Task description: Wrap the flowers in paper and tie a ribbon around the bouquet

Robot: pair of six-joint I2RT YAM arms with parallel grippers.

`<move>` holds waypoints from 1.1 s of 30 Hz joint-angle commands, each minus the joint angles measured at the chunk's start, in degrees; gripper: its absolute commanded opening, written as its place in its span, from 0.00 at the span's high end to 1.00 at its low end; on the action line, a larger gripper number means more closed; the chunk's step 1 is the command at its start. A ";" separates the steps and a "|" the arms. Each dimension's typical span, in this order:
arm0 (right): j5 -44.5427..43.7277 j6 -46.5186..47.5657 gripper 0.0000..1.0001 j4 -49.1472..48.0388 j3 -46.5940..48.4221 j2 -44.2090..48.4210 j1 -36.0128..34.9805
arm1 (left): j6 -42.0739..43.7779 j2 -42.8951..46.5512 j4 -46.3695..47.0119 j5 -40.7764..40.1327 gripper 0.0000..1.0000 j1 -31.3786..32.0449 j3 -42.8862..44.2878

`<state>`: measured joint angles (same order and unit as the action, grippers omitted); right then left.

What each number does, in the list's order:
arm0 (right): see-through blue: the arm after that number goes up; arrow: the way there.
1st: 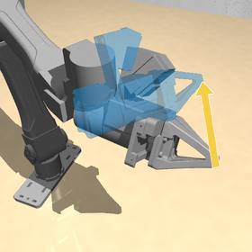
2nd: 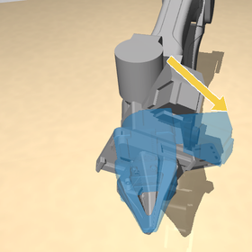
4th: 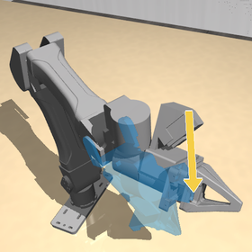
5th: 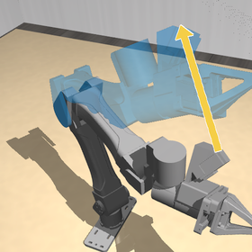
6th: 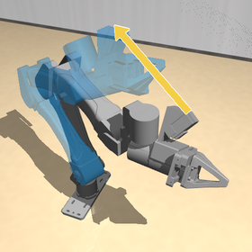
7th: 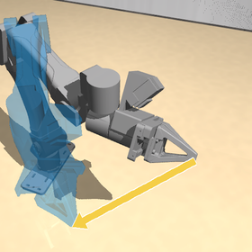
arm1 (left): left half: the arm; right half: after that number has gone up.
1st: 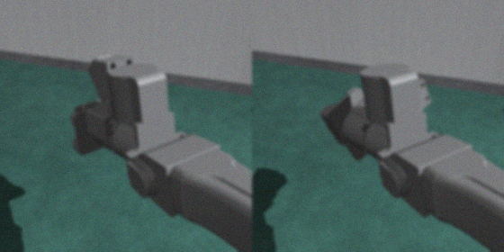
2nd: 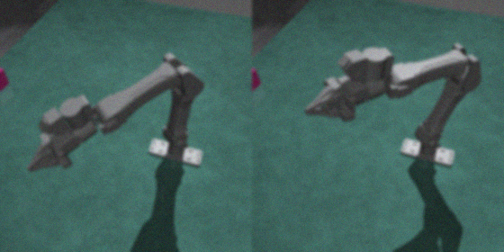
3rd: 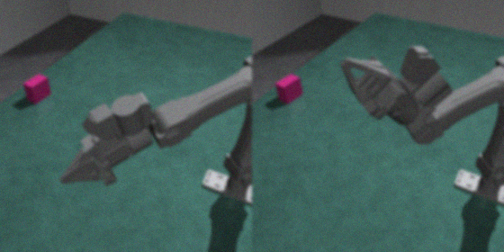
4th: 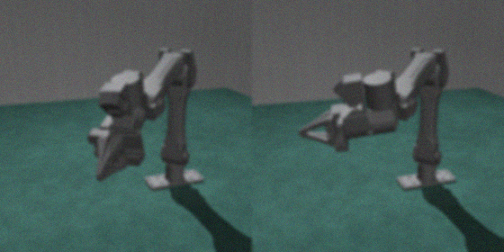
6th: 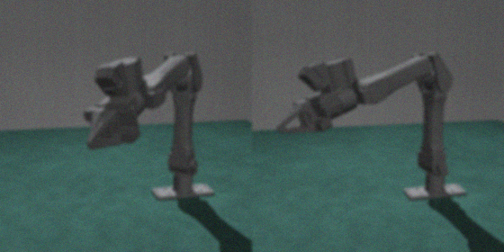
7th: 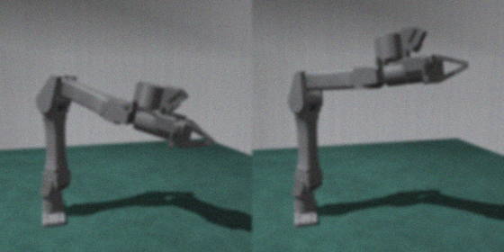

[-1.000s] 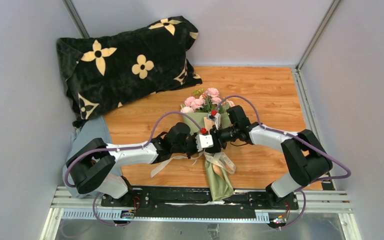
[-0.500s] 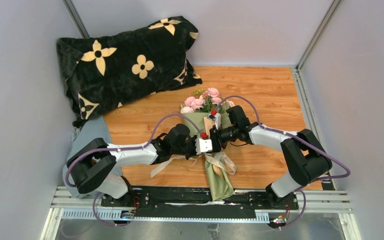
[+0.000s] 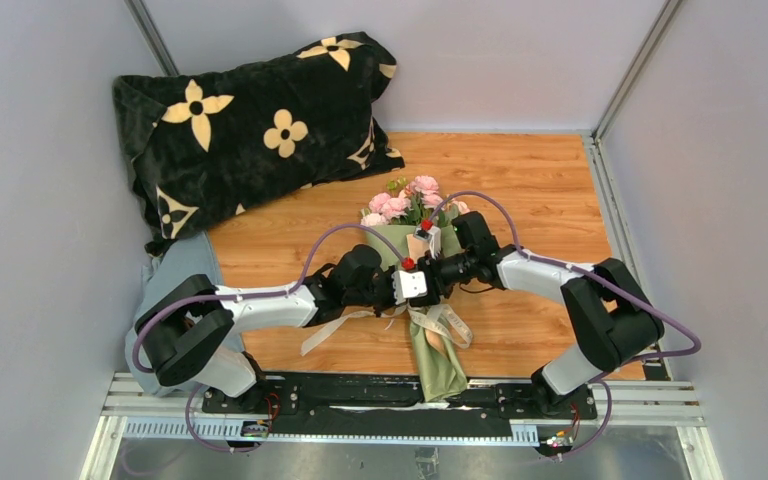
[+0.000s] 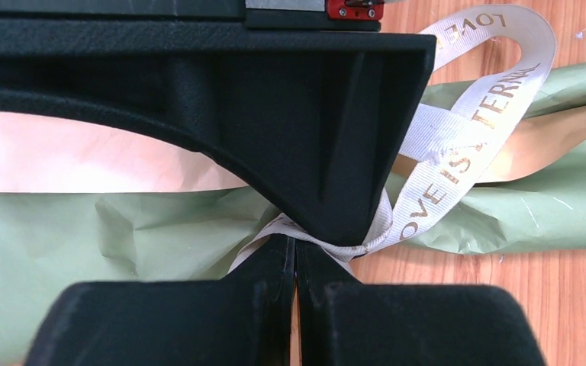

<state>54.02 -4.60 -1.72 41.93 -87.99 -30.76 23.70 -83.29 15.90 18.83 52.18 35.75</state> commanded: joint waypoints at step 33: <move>-10.39 2.68 1.00 13.46 3.57 5.47 -1.36 | 23.96 8.60 -15.59 4.97 0.68 -0.42 0.84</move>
<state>44.47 -3.14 8.75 43.79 -84.03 -31.53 37.39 -75.75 6.57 20.69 51.88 35.03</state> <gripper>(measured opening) 0.007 0.305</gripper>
